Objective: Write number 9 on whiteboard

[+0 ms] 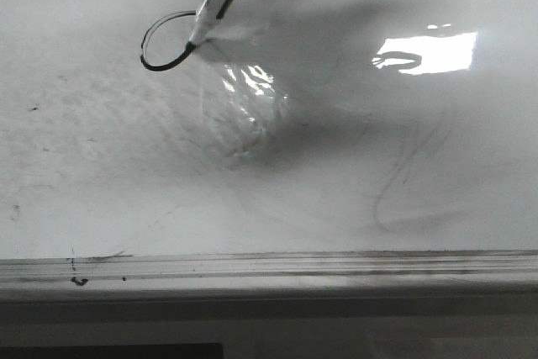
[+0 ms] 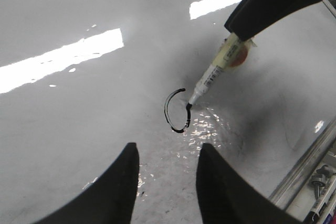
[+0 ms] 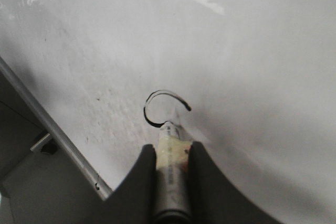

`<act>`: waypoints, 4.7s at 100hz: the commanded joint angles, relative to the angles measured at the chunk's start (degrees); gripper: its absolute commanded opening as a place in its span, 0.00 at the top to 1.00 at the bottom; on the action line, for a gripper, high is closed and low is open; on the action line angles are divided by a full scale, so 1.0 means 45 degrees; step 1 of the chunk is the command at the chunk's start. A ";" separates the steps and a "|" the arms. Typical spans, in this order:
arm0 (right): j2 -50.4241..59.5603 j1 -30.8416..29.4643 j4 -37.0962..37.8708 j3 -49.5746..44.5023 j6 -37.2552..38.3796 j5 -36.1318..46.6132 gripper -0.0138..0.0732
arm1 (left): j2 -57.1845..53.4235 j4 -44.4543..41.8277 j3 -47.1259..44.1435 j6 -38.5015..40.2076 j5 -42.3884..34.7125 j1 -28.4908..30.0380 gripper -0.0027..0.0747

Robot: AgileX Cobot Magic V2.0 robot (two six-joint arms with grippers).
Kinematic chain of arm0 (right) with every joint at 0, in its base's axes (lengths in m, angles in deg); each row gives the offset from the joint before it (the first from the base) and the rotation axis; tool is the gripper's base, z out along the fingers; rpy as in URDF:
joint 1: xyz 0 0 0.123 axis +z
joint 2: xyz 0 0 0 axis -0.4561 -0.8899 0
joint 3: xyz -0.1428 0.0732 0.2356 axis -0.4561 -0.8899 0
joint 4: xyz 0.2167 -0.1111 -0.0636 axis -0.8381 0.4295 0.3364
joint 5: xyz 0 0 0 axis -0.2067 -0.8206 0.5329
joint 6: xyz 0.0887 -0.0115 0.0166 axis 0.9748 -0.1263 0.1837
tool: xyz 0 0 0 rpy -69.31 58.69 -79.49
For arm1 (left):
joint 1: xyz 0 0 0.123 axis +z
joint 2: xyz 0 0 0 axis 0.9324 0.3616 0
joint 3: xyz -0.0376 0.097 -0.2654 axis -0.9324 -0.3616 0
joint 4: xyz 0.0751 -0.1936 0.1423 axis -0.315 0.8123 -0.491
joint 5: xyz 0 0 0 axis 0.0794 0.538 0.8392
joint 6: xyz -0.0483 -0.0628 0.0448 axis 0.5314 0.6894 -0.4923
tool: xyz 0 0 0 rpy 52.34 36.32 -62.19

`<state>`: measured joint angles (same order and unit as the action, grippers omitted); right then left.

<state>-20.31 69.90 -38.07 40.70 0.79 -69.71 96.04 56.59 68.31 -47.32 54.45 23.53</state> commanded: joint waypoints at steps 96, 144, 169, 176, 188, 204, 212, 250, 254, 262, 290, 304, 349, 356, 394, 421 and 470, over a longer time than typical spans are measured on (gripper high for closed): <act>0.0285 0.2736 -0.0304 -0.0364 0.0458 -0.0152 0.91 | 0.6715 -0.1293 0.0620 0.0136 -0.4771 -0.1950 0.64; 0.0285 0.2847 -0.0945 -0.0364 0.0457 -0.0057 0.91 | 0.8300 -0.1157 0.0921 0.0136 -0.6661 -0.1950 0.77; 0.0262 0.2847 -0.0716 -0.0364 0.0457 -0.0217 0.81 | 0.8300 -0.1157 0.0921 0.0136 -0.6706 -0.1950 0.99; 0.0262 0.2847 -0.0454 -0.0364 0.0457 -0.0217 0.63 | 0.8300 -0.1133 0.0921 0.0136 -0.6706 -0.1950 0.99; 0.0262 0.2661 -0.0336 -0.0364 0.0457 -0.0220 0.38 | 0.7920 0.0942 0.0921 0.0214 -0.5932 -0.1916 0.99; 0.0317 0.2274 -0.0317 -0.0364 0.0457 -0.0358 0.41 | 0.6912 0.5376 0.0921 0.0214 -0.3467 -0.1306 0.99; 0.0336 0.2274 -0.0317 -0.0364 0.0457 -0.0311 0.42 | 0.6585 0.7044 0.0921 0.0214 -0.2547 -0.0802 0.99; 0.0336 0.2274 -0.0317 -0.0364 0.0457 -0.0312 0.42 | 0.6838 0.9335 0.0921 0.0214 -0.2174 0.0565 0.99; 0.0336 0.2274 -0.0317 -0.0364 0.0457 -0.0312 0.42 | 0.6838 0.9335 0.0921 0.0214 -0.2203 0.0565 0.99; 0.0336 0.2274 -0.0385 -0.0364 0.0457 -0.0312 0.42 | 0.6838 0.9335 0.0921 0.0214 -0.2256 0.0565 0.99; 0.0345 0.2274 -0.0505 -0.0364 0.0457 -0.0282 0.42 | 0.6838 0.9282 0.0921 0.0214 -0.2759 0.0565 0.51; 0.0606 0.2274 -0.0505 -0.0364 0.0457 -0.0008 0.42 | 0.6838 0.9282 0.0921 0.0214 -0.2623 0.0565 0.45; 0.4513 0.2352 0.0921 -0.3693 0.0457 0.4655 0.92 | 0.2505 0.6932 0.0921 0.0191 -0.1734 0.0565 1.00; 0.5524 0.2352 0.1263 -0.4769 0.0457 0.5654 0.92 | 0.1595 0.6386 0.0764 0.0191 -0.1396 0.0565 0.99; 1.1279 0.2352 0.2012 -1.0342 0.0430 0.8225 0.92 | -0.3041 0.5943 -0.2078 0.0107 -0.0949 0.0565 0.99; 1.3352 0.2352 0.2012 -1.1877 0.0430 0.8068 0.92 | -0.3593 0.5944 -0.2615 0.0107 -0.0949 0.0565 0.99; 1.3374 0.2352 0.2012 -1.2161 0.0430 0.8044 0.92 | -0.3593 0.5944 -0.2682 0.0107 -0.1010 0.0565 0.99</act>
<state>40.46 80.54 -29.76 -15.60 3.07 -37.85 79.30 83.36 55.09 -46.75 54.42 25.90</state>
